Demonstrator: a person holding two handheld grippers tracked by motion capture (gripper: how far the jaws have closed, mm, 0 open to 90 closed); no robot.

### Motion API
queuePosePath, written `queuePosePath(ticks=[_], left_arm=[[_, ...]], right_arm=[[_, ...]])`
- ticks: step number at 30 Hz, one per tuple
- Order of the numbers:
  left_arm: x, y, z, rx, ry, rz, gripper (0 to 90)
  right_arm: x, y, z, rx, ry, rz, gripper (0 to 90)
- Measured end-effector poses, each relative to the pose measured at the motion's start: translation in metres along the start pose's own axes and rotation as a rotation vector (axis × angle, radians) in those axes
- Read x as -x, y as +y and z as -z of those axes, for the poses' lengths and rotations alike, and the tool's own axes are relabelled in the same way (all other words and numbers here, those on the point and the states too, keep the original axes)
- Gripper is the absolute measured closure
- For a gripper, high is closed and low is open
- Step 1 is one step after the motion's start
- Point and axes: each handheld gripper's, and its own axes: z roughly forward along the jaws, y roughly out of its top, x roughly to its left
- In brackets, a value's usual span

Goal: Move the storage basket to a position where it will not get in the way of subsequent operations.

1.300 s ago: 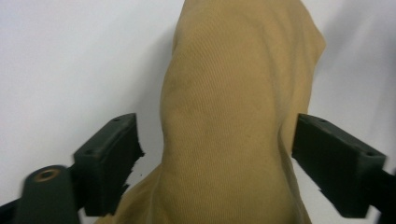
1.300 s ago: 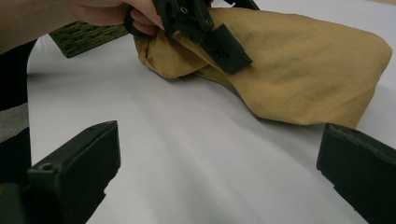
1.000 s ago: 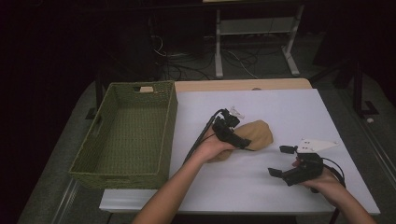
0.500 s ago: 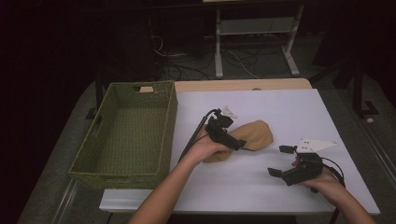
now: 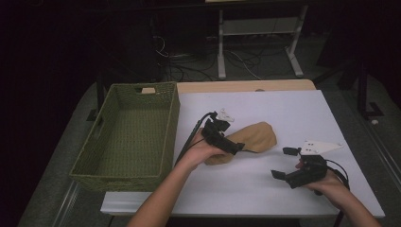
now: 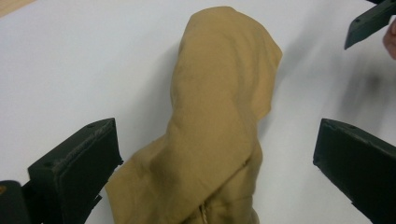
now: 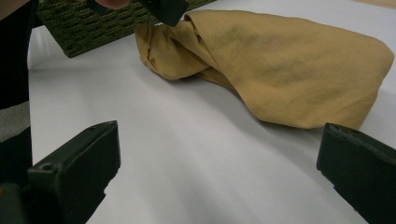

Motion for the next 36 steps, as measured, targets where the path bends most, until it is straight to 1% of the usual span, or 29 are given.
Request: queuePosePath(ticks=[4, 8, 11, 15, 17, 19, 23, 27, 31, 36], left_arm=[[0.000, -0.004, 0.004, 0.012, 0.003, 0.005, 0.5], [0.000, -0.008, 0.007, 0.022, 0.015, 0.016, 0.5], [0.002, -0.011, 0.010, 0.029, 0.015, 0.012, 0.5], [0.004, -0.017, 0.014, 0.036, 0.028, 0.015, 0.6], [0.005, -0.021, 0.016, 0.038, 0.029, 0.023, 2.3], [0.006, -0.024, 0.018, 0.042, 0.046, 0.020, 4.3], [0.008, -0.029, 0.021, 0.048, 0.047, 0.026, 3.7], [0.011, -0.036, 0.024, 0.055, 0.055, 0.032, 0.0], [0.014, -0.043, 0.029, 0.066, 0.071, 0.037, 0.0], [0.016, -0.053, 0.035, 0.074, 0.079, 0.045, 0.0]], right_arm=[[0.000, 0.001, -0.001, -0.003, 0.000, 0.006, 0.2], [0.000, 0.000, -0.002, -0.007, -0.004, 0.004, 0.2], [0.000, 0.000, -0.001, -0.007, -0.006, 0.001, 0.1], [0.000, -0.001, 0.000, -0.002, -0.006, -0.001, 0.2], [0.000, 0.000, 0.000, -0.001, -0.005, -0.002, 0.2], [0.000, -0.001, 0.000, -0.003, -0.003, -0.004, 0.2], [0.001, -0.001, 0.000, -0.001, -0.005, -0.006, 0.2], [0.000, -0.001, 0.001, -0.001, -0.006, -0.004, 0.2], [0.000, -0.001, 0.001, -0.003, -0.007, -0.002, 0.2], [0.000, -0.001, 0.001, -0.004, -0.008, -0.005, 0.2]])
